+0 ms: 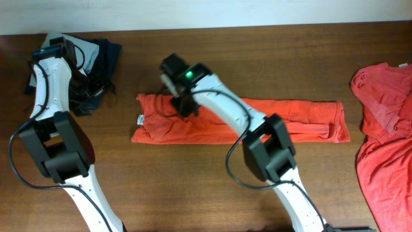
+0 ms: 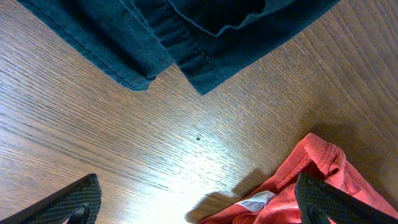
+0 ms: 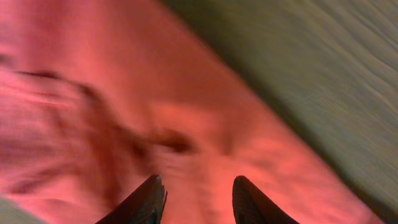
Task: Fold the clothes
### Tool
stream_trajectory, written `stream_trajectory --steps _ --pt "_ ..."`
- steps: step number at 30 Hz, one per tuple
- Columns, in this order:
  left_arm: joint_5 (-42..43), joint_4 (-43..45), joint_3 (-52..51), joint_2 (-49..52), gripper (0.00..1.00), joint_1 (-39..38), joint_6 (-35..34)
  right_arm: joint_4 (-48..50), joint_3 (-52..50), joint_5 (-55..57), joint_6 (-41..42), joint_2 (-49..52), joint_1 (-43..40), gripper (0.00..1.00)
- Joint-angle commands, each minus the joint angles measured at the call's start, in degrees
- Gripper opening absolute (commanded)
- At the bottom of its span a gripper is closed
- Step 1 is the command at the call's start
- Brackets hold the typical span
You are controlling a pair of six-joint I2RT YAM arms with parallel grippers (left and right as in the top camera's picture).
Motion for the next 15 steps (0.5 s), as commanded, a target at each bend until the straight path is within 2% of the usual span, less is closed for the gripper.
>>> stream_trajectory --steps 1,15 --pt "0.42 -0.02 0.72 -0.37 0.99 0.04 -0.35 -0.57 -0.13 -0.55 1.16 -1.86 -0.83 0.42" --pt "0.42 -0.02 0.72 -0.37 0.99 0.04 -0.35 -0.94 -1.09 -2.27 0.94 -0.35 -1.09 0.41"
